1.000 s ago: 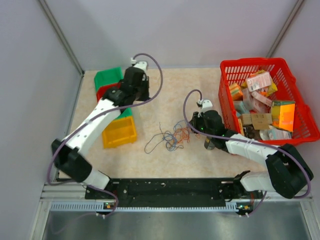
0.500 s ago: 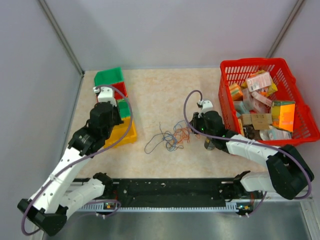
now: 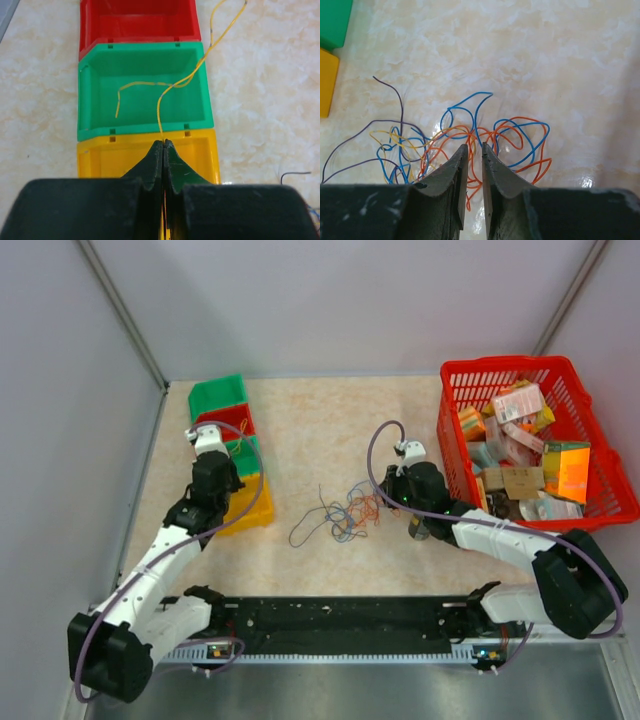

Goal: Untangle the cables

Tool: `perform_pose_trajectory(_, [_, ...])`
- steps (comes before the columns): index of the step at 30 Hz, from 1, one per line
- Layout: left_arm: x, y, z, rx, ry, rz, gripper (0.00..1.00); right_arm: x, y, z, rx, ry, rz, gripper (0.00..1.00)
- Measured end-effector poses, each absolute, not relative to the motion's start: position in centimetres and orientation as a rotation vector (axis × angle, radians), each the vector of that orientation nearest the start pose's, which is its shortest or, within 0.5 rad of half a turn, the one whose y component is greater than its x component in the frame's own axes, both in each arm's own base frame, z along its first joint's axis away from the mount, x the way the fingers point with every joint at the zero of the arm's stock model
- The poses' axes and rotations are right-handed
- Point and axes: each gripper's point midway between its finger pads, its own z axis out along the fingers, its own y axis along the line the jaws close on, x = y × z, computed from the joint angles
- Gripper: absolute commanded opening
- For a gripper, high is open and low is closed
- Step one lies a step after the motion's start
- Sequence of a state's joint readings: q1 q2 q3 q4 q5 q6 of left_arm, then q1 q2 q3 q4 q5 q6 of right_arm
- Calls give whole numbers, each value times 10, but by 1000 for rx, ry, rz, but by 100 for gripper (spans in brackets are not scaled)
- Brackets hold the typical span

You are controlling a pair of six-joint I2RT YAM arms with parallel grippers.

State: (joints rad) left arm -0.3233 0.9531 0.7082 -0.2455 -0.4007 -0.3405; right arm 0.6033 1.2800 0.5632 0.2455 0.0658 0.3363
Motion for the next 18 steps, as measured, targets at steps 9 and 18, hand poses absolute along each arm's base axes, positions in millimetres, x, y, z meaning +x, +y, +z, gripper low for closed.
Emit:
perform_pose_trajectory(9, [336, -46, 194, -310, 1830, -68, 0, 306, 214, 102, -238, 2067, 520, 17])
perform_pose_trajectory(18, [343, -39, 185, -403, 1770, -53, 0, 306, 215, 102, -240, 2068, 522, 17])
